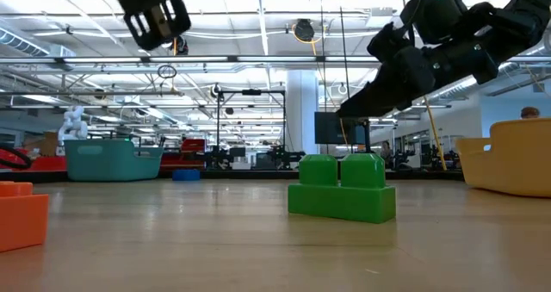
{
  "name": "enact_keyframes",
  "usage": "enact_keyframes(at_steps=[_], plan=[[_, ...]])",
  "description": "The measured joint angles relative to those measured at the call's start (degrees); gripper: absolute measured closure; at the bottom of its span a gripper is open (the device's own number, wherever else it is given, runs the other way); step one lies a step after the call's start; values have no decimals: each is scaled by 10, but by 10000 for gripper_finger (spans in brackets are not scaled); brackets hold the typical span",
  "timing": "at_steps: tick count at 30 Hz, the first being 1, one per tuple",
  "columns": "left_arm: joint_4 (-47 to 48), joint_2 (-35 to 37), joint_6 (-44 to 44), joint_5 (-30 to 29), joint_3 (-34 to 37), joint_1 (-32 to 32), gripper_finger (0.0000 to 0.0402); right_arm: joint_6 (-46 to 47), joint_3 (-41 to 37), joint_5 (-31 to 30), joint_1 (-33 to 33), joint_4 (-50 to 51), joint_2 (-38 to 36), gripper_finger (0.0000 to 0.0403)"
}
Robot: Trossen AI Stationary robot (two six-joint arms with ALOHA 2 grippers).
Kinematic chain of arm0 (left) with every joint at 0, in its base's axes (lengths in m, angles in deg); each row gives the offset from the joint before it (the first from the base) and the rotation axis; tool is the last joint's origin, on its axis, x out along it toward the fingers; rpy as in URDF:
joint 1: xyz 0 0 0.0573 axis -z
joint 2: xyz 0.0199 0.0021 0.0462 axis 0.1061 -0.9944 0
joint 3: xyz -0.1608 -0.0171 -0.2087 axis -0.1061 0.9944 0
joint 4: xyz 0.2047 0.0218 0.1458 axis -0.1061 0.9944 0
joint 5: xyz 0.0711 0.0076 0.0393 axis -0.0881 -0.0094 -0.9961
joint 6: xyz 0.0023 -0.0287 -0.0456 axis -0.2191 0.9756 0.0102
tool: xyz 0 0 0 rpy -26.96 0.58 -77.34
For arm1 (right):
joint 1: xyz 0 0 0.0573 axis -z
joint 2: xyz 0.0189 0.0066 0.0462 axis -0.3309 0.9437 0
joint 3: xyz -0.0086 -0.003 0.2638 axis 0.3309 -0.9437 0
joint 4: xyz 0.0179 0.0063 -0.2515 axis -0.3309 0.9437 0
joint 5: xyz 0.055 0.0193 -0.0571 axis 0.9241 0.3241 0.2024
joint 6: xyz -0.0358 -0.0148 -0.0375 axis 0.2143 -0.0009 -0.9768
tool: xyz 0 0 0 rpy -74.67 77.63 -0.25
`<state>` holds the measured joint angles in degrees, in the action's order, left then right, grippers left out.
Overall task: Sort & place blocks by color
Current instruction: Put the orange game piece into the dark blue bin
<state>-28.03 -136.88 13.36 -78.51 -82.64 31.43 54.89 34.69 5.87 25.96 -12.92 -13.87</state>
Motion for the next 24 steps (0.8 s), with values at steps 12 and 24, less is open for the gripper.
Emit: enact_keyframes(at_steps=[12,24], plan=[[151,-30,-11,33,0,13,270,-1,0,1,0,0,0,140],[235,-16,-38,70,0,31,309,-7,0,1,0,4,0,140]])
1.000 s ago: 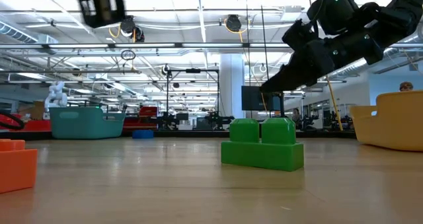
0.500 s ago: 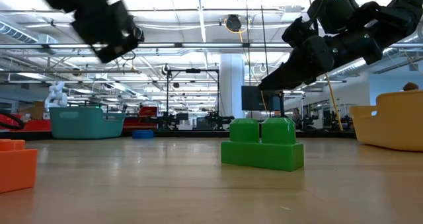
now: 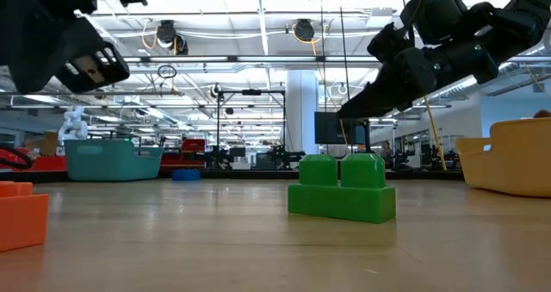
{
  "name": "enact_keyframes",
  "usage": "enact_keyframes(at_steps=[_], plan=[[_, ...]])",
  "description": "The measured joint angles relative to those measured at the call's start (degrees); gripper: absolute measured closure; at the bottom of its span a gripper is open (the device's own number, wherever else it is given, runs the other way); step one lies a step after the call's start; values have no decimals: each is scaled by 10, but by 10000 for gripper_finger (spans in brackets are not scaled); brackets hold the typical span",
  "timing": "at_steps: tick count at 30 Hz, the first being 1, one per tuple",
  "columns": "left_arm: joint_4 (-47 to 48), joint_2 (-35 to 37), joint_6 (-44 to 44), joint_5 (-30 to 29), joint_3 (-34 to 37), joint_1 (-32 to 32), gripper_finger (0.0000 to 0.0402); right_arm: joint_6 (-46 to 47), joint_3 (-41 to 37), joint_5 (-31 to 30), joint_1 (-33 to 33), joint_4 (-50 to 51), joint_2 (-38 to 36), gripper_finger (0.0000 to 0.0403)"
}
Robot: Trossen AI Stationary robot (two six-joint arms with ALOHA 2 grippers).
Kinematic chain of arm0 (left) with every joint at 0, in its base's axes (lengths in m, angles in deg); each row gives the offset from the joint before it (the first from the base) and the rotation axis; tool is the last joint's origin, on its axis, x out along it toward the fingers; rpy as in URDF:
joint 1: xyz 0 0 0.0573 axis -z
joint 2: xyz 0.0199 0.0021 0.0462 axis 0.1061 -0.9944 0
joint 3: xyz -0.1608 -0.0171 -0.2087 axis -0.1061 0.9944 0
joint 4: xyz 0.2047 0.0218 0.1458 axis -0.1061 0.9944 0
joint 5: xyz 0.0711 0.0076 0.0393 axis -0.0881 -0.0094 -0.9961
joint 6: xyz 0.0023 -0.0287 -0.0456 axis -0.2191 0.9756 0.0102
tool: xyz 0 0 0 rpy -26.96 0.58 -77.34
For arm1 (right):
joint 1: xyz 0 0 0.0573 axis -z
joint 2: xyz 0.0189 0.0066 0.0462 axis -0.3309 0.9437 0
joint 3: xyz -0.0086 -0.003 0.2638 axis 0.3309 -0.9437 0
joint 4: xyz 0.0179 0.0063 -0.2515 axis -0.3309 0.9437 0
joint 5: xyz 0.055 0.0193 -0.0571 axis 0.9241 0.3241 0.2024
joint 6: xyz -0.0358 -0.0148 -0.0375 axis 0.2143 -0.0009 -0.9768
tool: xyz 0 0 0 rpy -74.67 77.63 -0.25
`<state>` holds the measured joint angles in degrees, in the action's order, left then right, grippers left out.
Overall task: Sort & place blocks by color
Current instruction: Put the orange game piece into the dark blue bin
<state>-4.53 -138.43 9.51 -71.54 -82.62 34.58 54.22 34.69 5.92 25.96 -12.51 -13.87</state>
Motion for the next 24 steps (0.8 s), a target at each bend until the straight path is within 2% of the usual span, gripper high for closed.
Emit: enact_keyframes(at_steps=[3,6,18,24], plan=[[-4,0,-10,2,0,0,307,0,0,0,0,0,0,140],[-15,-1,-15,2,0,1,285,-1,0,-1,0,0,0,140],[-34,-30,-24,-1,0,4,116,-10,0,-2,0,6,0,140],[-66,-70,-7,0,-4,8,74,-11,0,-2,1,5,0,140]])
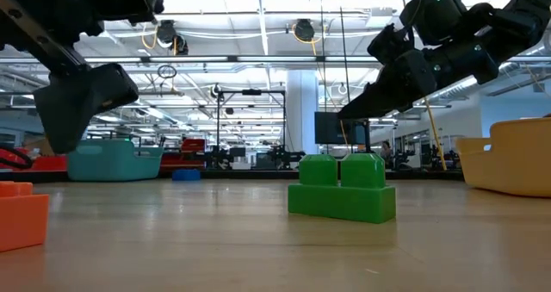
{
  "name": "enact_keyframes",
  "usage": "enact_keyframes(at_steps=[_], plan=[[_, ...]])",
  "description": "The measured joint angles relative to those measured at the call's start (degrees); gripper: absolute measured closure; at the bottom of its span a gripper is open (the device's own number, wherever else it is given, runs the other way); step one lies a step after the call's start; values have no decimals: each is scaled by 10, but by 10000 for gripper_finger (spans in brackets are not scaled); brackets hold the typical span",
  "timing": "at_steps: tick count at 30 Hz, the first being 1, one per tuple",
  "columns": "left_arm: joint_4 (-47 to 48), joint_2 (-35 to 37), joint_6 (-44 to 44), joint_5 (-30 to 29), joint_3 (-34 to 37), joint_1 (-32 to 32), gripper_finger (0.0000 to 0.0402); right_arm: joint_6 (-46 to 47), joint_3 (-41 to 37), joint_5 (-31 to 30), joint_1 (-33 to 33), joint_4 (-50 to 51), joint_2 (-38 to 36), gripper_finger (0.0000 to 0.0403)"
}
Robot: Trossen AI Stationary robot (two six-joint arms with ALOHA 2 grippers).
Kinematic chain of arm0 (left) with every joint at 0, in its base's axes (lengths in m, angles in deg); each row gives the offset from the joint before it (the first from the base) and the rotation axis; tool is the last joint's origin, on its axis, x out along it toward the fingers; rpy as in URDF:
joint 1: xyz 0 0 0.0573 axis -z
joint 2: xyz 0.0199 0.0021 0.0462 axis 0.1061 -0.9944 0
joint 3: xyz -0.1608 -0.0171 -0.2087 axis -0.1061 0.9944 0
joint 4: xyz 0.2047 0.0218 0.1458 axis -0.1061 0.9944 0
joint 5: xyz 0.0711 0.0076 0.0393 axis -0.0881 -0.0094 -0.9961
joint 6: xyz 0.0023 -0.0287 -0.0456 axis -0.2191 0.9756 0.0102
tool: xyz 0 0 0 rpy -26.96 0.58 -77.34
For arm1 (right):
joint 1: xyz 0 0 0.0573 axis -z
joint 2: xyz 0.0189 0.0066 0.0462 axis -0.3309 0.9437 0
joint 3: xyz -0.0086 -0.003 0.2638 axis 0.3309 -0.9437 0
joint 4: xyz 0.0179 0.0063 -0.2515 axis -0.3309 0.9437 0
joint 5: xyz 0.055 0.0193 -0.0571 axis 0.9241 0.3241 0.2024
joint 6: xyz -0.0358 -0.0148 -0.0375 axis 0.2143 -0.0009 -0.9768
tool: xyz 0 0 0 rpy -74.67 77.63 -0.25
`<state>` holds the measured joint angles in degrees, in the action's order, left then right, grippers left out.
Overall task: Sort & place blocks by color
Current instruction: Put the orange game piece into the dark blue bin
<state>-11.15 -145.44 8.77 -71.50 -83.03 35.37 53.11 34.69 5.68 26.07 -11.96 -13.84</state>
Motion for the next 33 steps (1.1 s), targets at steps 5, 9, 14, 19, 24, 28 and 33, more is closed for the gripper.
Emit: enact_keyframes(at_steps=[5,9,14,19,24,28,33], plan=[[2,-42,-32,1,-47,6,75,-2,0,0,0,2,0,140],[100,-84,-97,1,-109,14,95,-2,0,0,0,0,0,140],[164,-140,-170,1,-168,33,121,-2,0,0,0,7,0,140],[164,-160,-180,-19,-187,36,126,-2,0,0,0,8,0,140],[181,-161,-182,-67,-187,35,128,0,0,0,0,8,0,140],[181,-166,-200,-71,-186,41,143,0,0,0,0,10,0,140],[184,-169,-210,-72,-186,51,163,0,0,0,0,12,0,140]])
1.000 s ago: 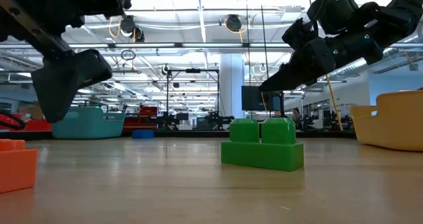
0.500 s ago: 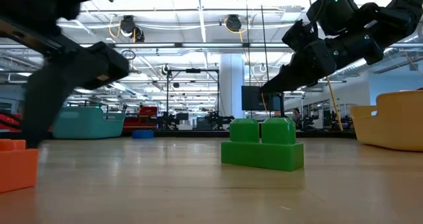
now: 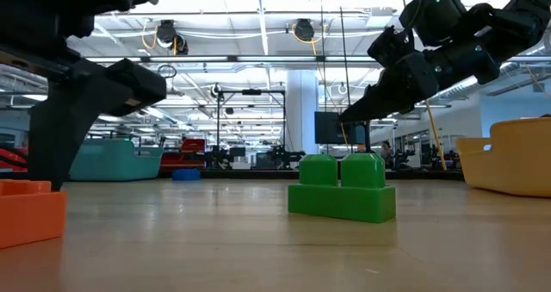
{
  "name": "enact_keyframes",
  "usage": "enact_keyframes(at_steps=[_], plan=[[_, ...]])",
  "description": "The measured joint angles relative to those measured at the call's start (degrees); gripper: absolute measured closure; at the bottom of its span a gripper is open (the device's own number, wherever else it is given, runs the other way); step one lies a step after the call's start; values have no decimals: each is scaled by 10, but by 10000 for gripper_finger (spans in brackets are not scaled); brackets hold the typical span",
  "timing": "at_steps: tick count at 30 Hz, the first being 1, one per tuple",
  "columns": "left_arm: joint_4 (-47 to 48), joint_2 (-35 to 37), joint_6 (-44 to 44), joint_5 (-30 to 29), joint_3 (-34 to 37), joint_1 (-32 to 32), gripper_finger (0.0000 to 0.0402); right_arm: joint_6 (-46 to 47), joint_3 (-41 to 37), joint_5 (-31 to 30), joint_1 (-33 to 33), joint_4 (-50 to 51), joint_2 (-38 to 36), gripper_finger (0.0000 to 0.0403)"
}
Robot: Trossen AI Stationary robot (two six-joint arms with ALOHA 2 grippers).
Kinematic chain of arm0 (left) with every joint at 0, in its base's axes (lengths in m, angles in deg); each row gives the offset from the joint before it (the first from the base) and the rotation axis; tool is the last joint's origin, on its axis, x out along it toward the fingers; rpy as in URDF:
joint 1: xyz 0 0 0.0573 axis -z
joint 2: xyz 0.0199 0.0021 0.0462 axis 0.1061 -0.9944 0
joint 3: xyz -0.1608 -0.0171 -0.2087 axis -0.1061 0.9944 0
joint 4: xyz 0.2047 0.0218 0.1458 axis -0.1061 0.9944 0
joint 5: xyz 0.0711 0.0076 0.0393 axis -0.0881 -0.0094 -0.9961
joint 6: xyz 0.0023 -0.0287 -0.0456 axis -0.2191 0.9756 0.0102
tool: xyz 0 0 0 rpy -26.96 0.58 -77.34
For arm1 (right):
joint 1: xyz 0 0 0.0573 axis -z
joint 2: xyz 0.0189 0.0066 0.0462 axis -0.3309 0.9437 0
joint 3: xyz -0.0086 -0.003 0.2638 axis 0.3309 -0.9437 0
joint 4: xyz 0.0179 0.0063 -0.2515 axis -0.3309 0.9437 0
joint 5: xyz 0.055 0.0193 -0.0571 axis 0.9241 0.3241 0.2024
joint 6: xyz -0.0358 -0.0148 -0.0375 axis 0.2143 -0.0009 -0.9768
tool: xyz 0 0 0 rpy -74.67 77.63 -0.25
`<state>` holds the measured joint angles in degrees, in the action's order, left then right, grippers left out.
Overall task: Sort & place blocks by color
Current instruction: Put the orange game piece into the dark blue bin
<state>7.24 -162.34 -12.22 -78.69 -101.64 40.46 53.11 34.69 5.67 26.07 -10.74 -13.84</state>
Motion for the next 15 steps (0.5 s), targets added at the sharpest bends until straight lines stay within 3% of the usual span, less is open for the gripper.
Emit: enact_keyframes(at_steps=[6,13,15], plan=[[6,0,-5,-33,0,2,195,0,0,0,0,0,0,140],[1,-9,9,-39,-2,1,270,0,0,0,0,0,0,140],[-1,-15,27,-42,-3,3,271,0,0,0,0,0,0,140]])
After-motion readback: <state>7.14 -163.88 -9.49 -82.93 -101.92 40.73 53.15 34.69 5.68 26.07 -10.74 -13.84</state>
